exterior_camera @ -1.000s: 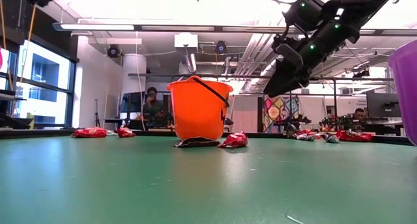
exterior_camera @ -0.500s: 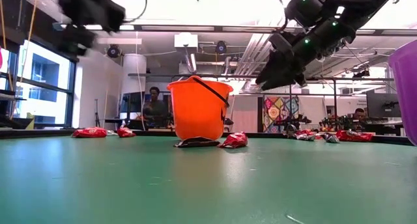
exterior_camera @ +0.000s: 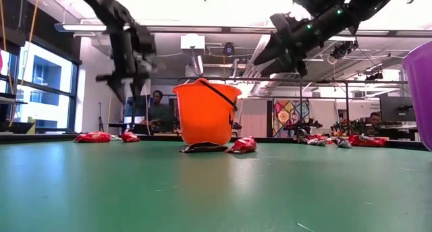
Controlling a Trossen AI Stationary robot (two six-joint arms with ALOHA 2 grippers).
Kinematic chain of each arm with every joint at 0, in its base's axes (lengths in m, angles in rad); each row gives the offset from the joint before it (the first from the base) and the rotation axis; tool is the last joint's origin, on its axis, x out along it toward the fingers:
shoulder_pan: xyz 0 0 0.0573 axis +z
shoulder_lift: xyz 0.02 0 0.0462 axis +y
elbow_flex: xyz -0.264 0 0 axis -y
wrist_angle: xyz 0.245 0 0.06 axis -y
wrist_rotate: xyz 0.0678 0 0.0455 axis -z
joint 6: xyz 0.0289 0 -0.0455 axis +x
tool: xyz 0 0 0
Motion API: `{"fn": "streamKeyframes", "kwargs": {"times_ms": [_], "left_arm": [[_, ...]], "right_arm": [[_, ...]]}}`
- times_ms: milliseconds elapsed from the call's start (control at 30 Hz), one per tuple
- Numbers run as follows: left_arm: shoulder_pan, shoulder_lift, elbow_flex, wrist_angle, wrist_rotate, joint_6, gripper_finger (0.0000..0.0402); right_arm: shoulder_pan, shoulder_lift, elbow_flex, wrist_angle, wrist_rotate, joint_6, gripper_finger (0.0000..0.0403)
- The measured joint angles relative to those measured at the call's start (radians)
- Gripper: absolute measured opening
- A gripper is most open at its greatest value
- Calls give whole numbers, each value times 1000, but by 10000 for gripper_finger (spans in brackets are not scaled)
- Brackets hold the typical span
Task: Sort candy by brand, put in halloween buckets
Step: Put the red gummy into the pink bucket
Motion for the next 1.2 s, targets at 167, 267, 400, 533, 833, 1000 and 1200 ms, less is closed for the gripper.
{"fn": "streamKeyframes", "kwargs": {"times_ms": [167, 267, 400, 533, 833, 1000, 1200], "left_arm": [[42, 83, -67, 35, 37, -135, 198], [41, 81, -139, 93, 3, -245, 198], [31, 47, -222, 174, -67, -366, 198], [28, 36, -280, 221, -89, -423, 198], [-23, -18, -305, 383, 123, -297, 197], [-148, -161, -305, 383, 88, -242, 197], [-251, -359, -305, 483, 18, -131, 197]], "right_arm": [[1, 0, 11, -5, 0, 4, 199], [1, 0, 11, -21, 23, 23, 199], [1, 0, 11, -42, 45, 27, 199], [-2, 0, 11, -47, 47, -7, 199], [-15, -54, 62, -212, 163, 40, 199], [-114, -52, 182, -557, 400, 253, 199], [-384, 77, 223, -712, 322, 322, 199]]}}
